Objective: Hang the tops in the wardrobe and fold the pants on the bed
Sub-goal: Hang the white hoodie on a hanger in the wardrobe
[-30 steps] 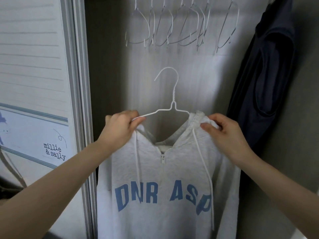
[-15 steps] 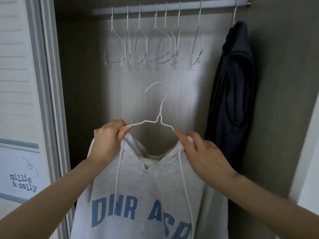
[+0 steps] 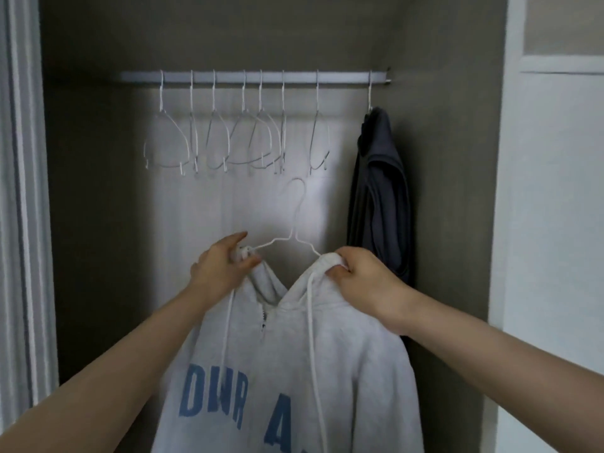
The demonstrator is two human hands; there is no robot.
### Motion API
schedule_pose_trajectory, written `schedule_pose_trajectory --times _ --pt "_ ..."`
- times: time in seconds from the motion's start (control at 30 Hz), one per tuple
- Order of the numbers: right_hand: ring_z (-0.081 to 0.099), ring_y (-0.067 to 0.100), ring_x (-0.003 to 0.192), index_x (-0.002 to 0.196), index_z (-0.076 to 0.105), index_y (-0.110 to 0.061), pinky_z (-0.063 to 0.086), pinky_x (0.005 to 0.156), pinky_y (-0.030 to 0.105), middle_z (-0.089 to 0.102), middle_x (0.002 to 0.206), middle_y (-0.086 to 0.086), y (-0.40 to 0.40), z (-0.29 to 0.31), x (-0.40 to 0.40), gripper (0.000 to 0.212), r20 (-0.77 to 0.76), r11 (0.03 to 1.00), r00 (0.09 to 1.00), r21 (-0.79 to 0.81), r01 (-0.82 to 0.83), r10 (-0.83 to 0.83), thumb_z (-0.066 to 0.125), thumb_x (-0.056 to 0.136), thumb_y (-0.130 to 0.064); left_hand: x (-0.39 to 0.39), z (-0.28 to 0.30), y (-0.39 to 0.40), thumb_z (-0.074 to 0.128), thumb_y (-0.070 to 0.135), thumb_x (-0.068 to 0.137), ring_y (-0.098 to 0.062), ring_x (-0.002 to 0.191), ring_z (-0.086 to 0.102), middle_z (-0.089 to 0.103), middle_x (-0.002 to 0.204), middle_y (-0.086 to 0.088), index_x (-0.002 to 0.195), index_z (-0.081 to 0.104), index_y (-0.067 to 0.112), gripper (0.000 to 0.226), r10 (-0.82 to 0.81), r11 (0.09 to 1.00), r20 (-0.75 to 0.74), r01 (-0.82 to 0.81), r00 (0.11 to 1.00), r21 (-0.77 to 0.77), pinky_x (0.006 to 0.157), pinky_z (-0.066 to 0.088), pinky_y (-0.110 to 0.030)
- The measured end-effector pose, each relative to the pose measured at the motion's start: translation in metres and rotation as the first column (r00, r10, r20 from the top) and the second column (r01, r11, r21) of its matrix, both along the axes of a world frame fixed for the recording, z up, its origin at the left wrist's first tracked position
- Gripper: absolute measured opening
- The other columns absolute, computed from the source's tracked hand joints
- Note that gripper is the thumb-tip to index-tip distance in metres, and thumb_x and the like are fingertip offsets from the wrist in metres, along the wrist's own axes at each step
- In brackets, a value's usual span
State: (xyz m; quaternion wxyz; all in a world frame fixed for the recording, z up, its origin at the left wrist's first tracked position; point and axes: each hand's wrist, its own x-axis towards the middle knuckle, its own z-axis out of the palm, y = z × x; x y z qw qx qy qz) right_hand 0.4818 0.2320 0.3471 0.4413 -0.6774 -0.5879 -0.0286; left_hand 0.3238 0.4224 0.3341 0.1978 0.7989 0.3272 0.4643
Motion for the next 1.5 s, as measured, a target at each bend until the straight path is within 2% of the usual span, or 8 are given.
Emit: schedule_pose_trajectory --times 0.1,0.2,0.37,0.7,0.9,1.03,1.17,1.5 --pt "0.051 0.015 0.071 0.083 0.053 -0.009 0.040 0.061 0.028 0.051 0.078 0.004 -0.006 0.023 0.010 0.017 -0.267 0.998 0.962 -0.058 0.036 -0.051 0.043 0.094 -0.016 0.018 -0.005 -0.029 0.067 0.037 0.088 -0.002 0.132 0.043 0.042 0.146 0.015 0.144 0.043 0.028 0.061 -0.339 0.940 0.083 0.341 0.937 -0.003 0.101 0.026 -0.005" --pt "0.056 0.024 0.087 0.103 0.048 -0.007 0.044 0.068 0.030 0.052 0.093 0.010 -0.004 0.046 0.016 0.012 -0.368 0.986 0.915 -0.059 0.154 -0.165 0.043 0.092 -0.010 0.032 -0.018 -0.061 0.060 0.066 0.081 0.022 0.126 0.036 0.040 0.140 0.037 0.135 0.038 0.055 0.060 -0.553 0.831 0.075 0.556 0.830 -0.016 0.112 0.027 -0.017" --pt "0.055 0.023 0.085 0.105 0.048 -0.007 0.044 0.073 0.030 0.053 0.094 0.010 0.009 0.069 0.006 0.016 -0.341 0.951 0.895 0.008 0.308 -0.287 0.041 0.091 -0.004 0.049 -0.022 -0.102 0.075 0.075 0.059 0.002 0.140 0.033 0.035 0.152 0.023 0.140 0.031 0.058 0.093 -0.739 0.651 0.163 0.755 0.653 -0.075 0.117 0.031 -0.037" --pt "0.054 0.035 0.118 0.125 0.051 0.005 0.046 0.088 0.031 0.056 0.119 0.019 0.032 0.122 -0.006 0.032 -0.415 0.897 0.856 0.173 0.407 -0.308 0.046 0.095 -0.007 0.061 -0.025 -0.128 0.078 0.026 0.068 -0.006 0.143 0.022 0.006 0.158 0.025 0.141 -0.014 0.061 0.123 -0.540 0.839 0.095 0.544 0.837 -0.020 0.107 0.037 -0.030" --pt "0.050 0.034 0.121 0.134 0.042 0.006 0.042 0.100 0.035 0.049 0.133 0.021 0.038 0.157 -0.004 0.038 -0.409 0.889 0.869 0.232 0.394 -0.278 0.042 0.097 -0.004 0.063 -0.013 -0.103 0.048 -0.003 0.082 -0.014 0.088 0.066 0.055 0.106 0.030 0.138 0.012 0.069 0.098 -0.485 0.874 0.202 0.482 0.851 0.068 0.075 0.060 -0.034" --pt "0.054 0.034 0.116 0.131 0.045 0.005 0.045 0.087 0.033 0.054 0.121 0.020 0.045 0.184 0.006 0.037 -0.341 0.877 0.884 0.248 0.412 -0.319 0.042 0.096 -0.005 0.071 0.010 -0.093 0.047 -0.005 0.087 -0.012 0.109 0.058 0.058 0.125 0.016 0.146 0.026 0.052 0.085 -0.458 0.887 0.198 0.431 0.866 0.168 0.085 0.043 -0.005" --pt "0.052 0.033 0.121 0.130 0.049 0.002 0.037 0.075 0.026 0.055 0.122 0.019 0.054 0.201 0.023 0.037 -0.282 0.896 0.905 0.223 0.385 -0.319 0.042 0.095 -0.009 0.081 0.029 -0.086 0.044 -0.002 0.091 -0.022 0.112 0.061 0.059 0.133 -0.001 0.150 0.020 0.047 0.081 -0.430 0.876 0.082 0.394 0.899 0.278 0.098 0.051 -0.038" --pt "0.057 0.029 0.096 0.111 0.052 0.001 0.044 0.075 0.032 0.056 0.112 0.019 0.095 0.245 0.059 0.022 -0.066 0.858 0.897 0.269 0.438 -0.437 0.044 0.095 -0.011 0.131 0.063 -0.040 0.043 0.001 0.095 -0.018 0.110 0.061 0.052 0.137 0.003 0.151 0.001 0.047 0.084 -0.319 0.854 -0.031 0.302 0.947 0.424 0.091 0.053 -0.038"
